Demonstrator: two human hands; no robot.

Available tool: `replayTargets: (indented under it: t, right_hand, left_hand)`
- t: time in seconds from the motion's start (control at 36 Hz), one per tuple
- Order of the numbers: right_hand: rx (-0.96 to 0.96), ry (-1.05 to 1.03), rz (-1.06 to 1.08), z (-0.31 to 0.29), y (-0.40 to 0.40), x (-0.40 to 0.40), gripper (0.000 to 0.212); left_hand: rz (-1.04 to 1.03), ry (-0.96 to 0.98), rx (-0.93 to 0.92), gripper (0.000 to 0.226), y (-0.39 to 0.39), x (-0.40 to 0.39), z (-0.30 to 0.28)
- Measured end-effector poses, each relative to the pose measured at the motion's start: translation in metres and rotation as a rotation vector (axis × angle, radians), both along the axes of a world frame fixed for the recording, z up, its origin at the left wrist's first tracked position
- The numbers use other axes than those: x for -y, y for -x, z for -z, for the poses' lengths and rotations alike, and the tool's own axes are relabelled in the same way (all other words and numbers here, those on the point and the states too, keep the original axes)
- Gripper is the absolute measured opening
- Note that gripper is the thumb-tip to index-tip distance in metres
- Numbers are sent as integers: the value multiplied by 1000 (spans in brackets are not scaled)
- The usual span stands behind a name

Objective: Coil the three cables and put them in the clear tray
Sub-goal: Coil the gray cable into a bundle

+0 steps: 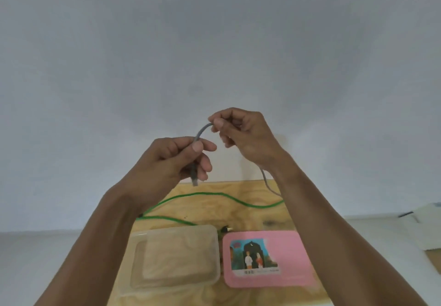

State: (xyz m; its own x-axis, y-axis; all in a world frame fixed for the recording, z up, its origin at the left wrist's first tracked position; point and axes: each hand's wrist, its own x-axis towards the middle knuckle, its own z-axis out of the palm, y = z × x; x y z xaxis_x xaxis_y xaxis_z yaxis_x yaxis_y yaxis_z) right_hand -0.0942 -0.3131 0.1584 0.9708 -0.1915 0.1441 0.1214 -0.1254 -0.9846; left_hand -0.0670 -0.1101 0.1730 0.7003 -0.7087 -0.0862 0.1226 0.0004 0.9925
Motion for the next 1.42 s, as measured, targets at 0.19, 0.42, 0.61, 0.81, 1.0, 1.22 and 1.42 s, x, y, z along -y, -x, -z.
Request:
replayTargets:
  t: [0.19, 0.42, 0.61, 0.81, 1.0, 1.22, 1.42]
  right_hand:
    - [33, -100, -17, -10, 7, -38, 19]
    - [0, -96, 42, -21, 2, -95, 44]
    - [39, -33, 220, -22, -3, -131, 17]
    - [-107, 12, 110, -23, 2, -159, 33]
    - [-104, 197, -41, -28, 17, -158, 38]
    - [-105, 399, -82, -45, 25, -121, 17]
    - [-50, 648, -37, -58, 27, -99, 23]
  left_hand:
    - [-38, 364, -262, 31, 9, 4, -33]
    - [-70, 411, -386, 30, 3, -37, -47]
    - [-128, 359, -371, 39, 3, -66, -45]
    - [-89, 419, -328, 35, -4, -79, -46]
    - [-138, 447, -217, 39, -26, -76, -60]
    - [-222, 418, -137, 40, -41, -51, -65]
    - [-235, 439, -117, 40, -40, -31, -67]
